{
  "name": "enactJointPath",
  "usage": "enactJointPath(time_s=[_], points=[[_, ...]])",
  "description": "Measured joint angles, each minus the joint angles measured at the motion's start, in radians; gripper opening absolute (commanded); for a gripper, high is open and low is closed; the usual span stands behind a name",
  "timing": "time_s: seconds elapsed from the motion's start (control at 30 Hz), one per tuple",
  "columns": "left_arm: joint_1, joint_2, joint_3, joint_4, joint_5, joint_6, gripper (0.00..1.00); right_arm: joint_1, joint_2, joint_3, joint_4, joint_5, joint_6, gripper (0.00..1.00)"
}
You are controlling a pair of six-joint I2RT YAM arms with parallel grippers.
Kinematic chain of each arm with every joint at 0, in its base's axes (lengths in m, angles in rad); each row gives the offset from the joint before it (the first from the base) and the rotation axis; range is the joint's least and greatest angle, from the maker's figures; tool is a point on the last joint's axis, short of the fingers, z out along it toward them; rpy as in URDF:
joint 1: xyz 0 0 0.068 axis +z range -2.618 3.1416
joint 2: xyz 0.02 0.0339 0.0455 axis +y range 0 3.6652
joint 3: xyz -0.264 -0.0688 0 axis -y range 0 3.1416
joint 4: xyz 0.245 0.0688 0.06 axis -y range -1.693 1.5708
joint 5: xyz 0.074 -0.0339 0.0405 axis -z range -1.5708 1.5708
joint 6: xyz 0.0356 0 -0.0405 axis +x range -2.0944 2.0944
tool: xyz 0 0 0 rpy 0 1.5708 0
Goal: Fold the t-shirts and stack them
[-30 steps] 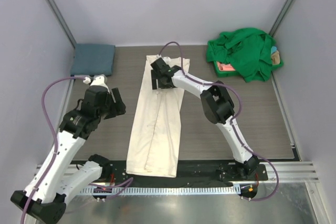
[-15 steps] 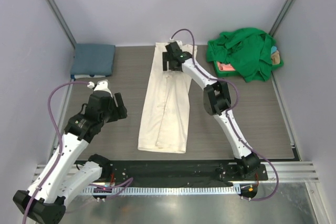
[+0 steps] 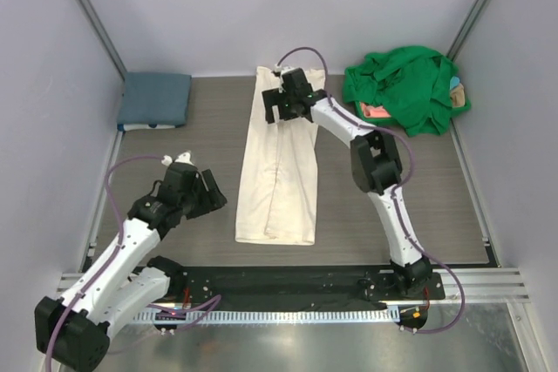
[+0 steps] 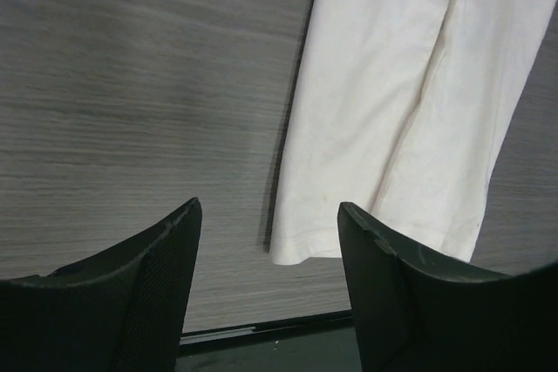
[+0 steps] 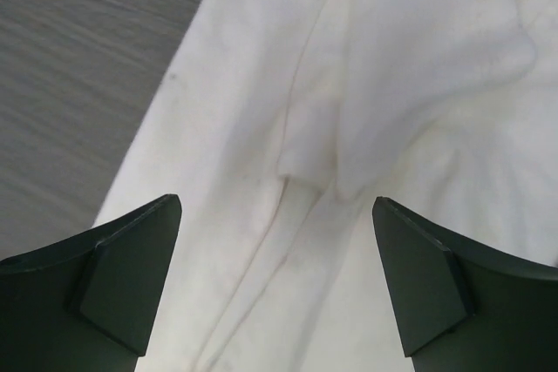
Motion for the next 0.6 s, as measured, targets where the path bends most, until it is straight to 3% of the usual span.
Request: enactJointPath(time_s=[0.3, 0.47, 0.6], points=[[-0.058, 0.055, -0.221, 0.162, 0.129, -0.132, 0.59, 0.034, -0.826, -0.816, 0.164, 0.04, 0.252, 0.94], [-0.127, 0.089, -0.254, 0.23, 0.138, -0.183, 0.57, 0.085, -1.11, -1.328, 0.223, 0.024, 0.441, 0.91], [-0.181, 0.086, -0.294, 0.256, 0.129, -0.226, 0.55, 0.208, -1.204, -1.609, 0.166, 0.011, 0.57, 0.9]])
